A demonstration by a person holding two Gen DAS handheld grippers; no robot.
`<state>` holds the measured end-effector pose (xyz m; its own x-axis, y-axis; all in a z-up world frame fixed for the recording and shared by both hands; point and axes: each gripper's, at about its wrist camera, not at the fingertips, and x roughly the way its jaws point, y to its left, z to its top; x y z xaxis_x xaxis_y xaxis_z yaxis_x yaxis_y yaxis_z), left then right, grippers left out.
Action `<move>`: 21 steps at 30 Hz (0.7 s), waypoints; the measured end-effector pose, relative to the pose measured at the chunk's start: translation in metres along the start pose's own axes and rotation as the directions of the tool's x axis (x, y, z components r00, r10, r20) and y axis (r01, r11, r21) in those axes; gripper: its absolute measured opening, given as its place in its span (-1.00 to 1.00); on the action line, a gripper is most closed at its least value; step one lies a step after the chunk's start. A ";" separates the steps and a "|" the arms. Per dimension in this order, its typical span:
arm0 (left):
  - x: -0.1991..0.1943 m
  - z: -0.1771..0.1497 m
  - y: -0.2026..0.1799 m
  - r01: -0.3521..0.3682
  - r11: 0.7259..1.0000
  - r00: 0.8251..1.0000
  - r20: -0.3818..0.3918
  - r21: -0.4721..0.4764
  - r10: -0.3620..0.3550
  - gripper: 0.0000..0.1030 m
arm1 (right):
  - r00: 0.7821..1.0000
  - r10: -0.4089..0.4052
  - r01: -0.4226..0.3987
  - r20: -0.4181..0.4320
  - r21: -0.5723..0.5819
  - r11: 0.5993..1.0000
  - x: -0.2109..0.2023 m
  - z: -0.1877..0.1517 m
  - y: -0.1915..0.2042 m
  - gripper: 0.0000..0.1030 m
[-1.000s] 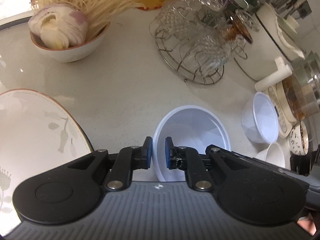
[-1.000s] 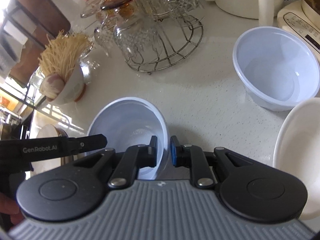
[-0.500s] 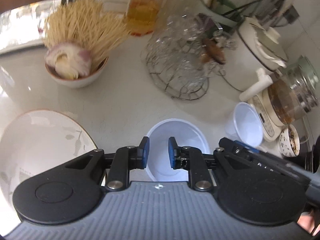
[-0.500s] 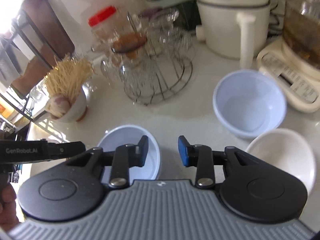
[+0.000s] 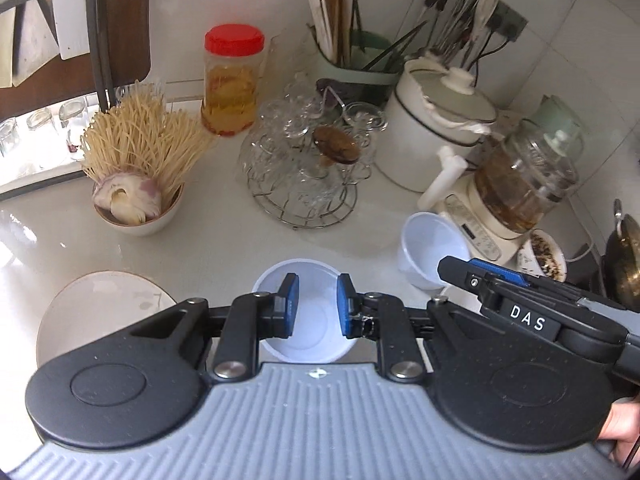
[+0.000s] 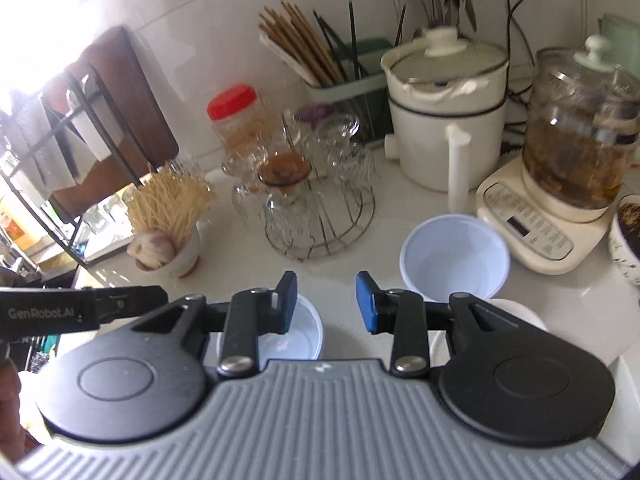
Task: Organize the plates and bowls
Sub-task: 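Lift the light blue bowl and set it down beside the plate stack, then open both grippers and pull them back from the light blue bowl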
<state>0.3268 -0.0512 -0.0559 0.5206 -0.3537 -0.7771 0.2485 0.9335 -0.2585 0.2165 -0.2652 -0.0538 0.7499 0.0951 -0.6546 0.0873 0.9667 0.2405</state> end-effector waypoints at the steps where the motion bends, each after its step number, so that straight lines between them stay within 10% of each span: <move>1: -0.005 -0.001 -0.001 0.006 1.000 1.000 0.005 0.001 -0.006 -0.57 | 1.000 0.001 -0.001 0.006 0.000 1.000 -0.006 0.000 0.001 -0.29; 21: -0.061 -0.047 0.011 0.063 0.996 0.995 0.068 0.070 -0.067 -0.56 | 0.994 -0.077 0.077 0.084 0.000 0.997 -0.074 -0.046 0.043 -0.31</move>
<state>0.2595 -0.0161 -0.0378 0.5573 -0.4191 -0.7168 0.3372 0.9031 -0.2658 0.1340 -0.2200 -0.0280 0.7932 0.0007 -0.6089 0.1449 0.9711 0.1898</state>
